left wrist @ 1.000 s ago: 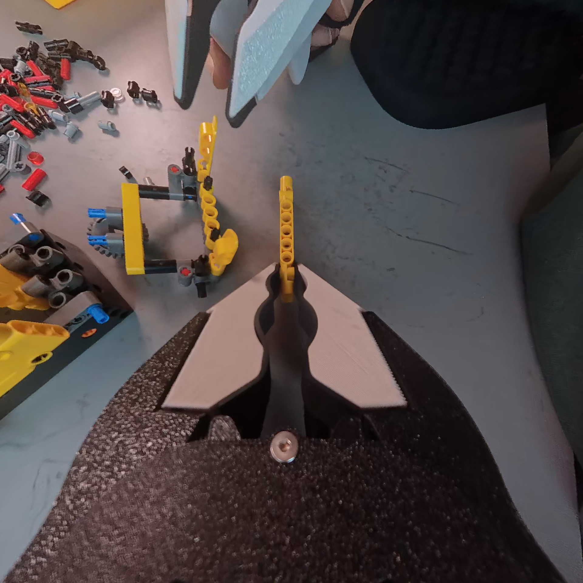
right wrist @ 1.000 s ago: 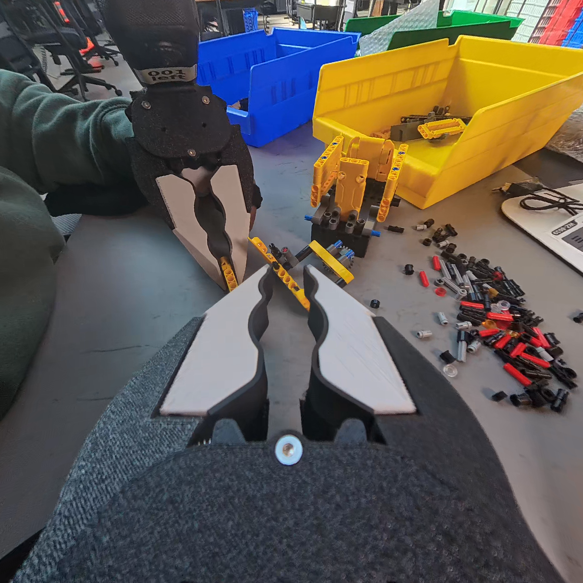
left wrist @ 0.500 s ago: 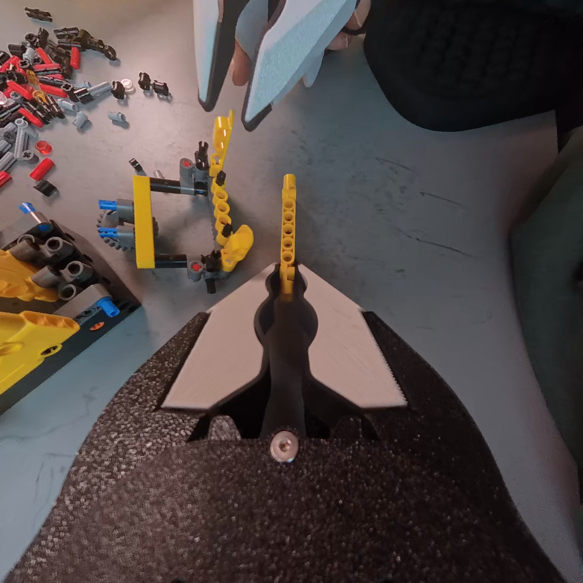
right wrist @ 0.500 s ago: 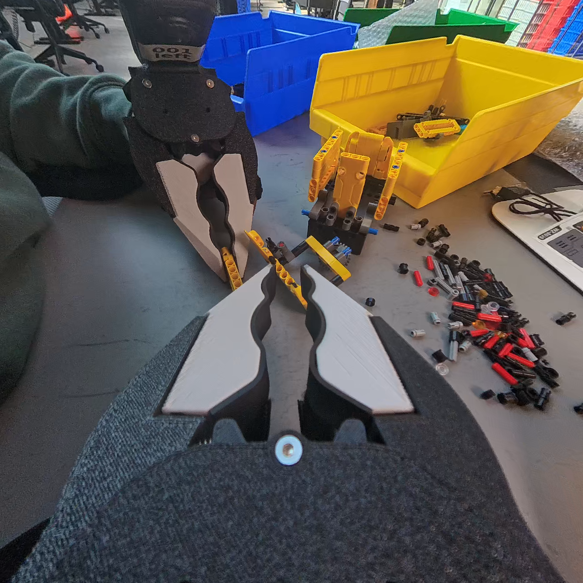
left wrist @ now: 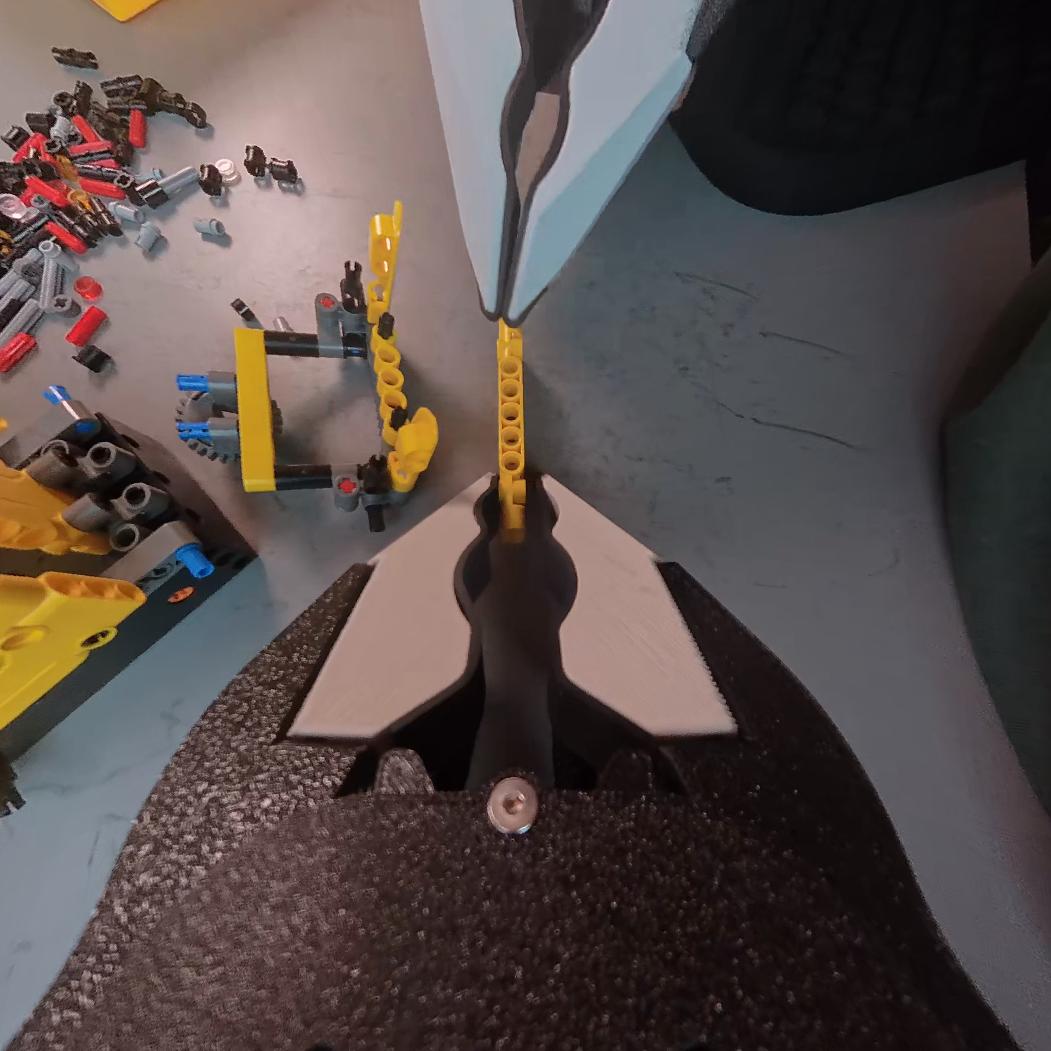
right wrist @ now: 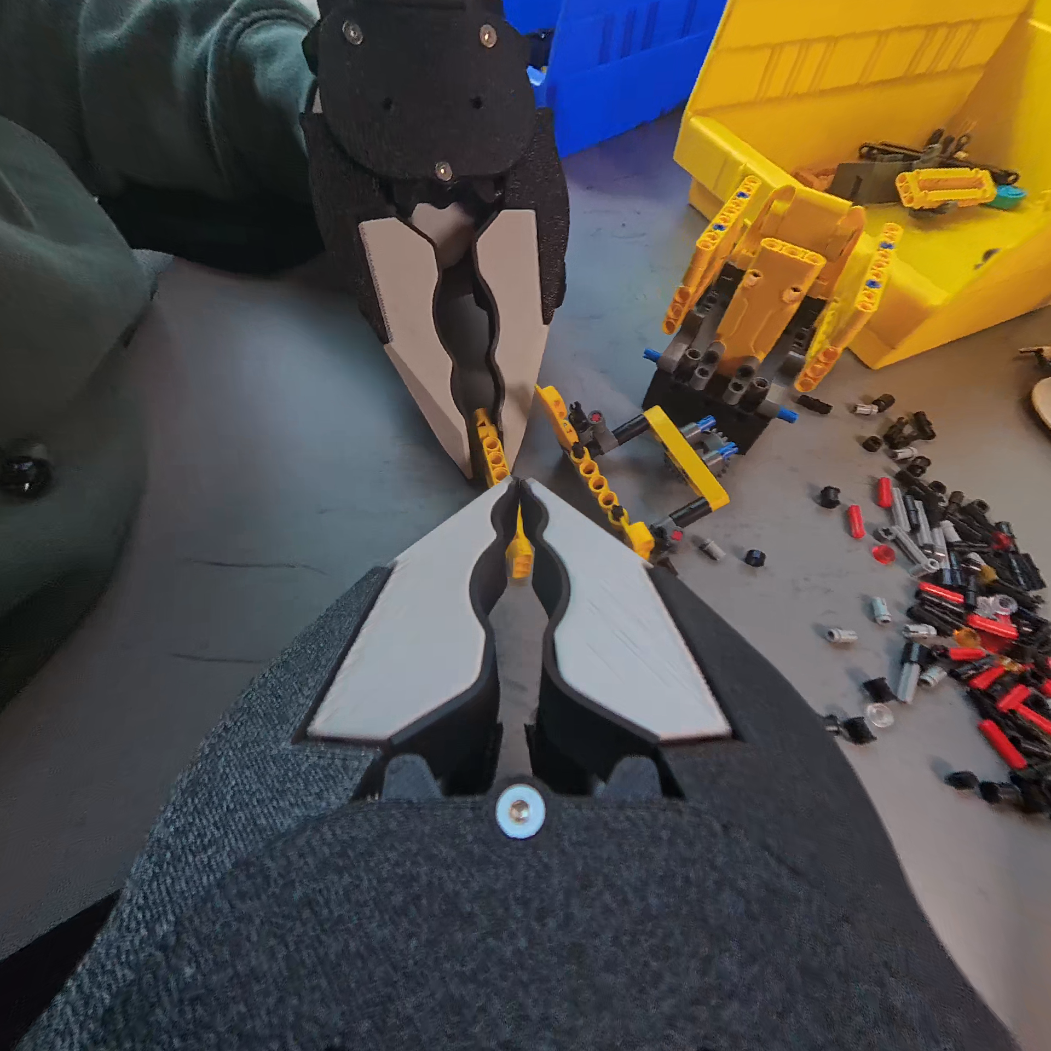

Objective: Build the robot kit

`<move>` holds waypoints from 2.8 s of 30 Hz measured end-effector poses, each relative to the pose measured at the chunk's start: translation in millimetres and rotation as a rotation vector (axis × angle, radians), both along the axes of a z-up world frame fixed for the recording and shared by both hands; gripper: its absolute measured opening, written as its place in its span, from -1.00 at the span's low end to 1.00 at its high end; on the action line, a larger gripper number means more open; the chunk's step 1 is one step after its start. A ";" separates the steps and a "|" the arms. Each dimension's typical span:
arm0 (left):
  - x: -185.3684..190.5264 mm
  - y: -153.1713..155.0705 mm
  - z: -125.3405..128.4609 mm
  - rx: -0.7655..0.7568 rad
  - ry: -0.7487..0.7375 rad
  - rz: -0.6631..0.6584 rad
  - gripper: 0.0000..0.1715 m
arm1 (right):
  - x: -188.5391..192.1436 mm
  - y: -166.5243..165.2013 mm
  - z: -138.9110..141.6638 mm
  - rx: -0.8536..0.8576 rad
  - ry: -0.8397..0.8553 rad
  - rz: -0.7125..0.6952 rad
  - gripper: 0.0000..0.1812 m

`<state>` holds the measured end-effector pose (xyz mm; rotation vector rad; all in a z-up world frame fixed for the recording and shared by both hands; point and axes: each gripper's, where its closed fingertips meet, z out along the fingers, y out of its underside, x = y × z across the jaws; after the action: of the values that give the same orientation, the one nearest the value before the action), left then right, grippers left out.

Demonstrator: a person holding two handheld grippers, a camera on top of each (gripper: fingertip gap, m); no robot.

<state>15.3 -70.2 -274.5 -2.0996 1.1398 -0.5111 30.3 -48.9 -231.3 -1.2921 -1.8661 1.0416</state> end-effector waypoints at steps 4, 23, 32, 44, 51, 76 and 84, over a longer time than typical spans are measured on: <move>-0.1 0.2 -0.2 0.009 0.007 0.001 -0.89 | -1.5 -6.7 -16.8 0.062 -0.082 0.027 -1.00; 0.5 0.0 -0.5 0.027 0.021 -0.005 -0.92 | -16.2 -18.1 -16.2 0.075 -0.089 0.030 -1.00; 0.8 -0.4 -0.6 0.032 0.024 -0.008 -0.92 | -24.1 -23.6 -15.3 0.064 -0.101 0.032 -1.00; 0.2 -1.6 -0.5 0.020 0.017 -0.001 -0.92 | -20.4 -15.7 -4.8 0.100 -0.040 0.019 -0.92; -4.4 3.4 2.5 0.132 0.079 -0.017 -0.90 | -1.1 -1.9 -7.5 0.113 -0.053 0.004 -0.82; -5.9 -11.1 -0.2 0.014 0.014 -0.070 -0.55 | 12.1 3.6 -20.9 0.169 -0.136 0.000 -0.62; -2.9 -13.6 0.6 0.038 0.033 -0.084 -0.64 | 8.9 36.5 11.5 -0.113 -0.012 -0.186 -0.41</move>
<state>12.4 -83.8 -273.8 -2.0411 1.2520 -0.4914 39.2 -12.4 -219.8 -1.5083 -1.6788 1.0539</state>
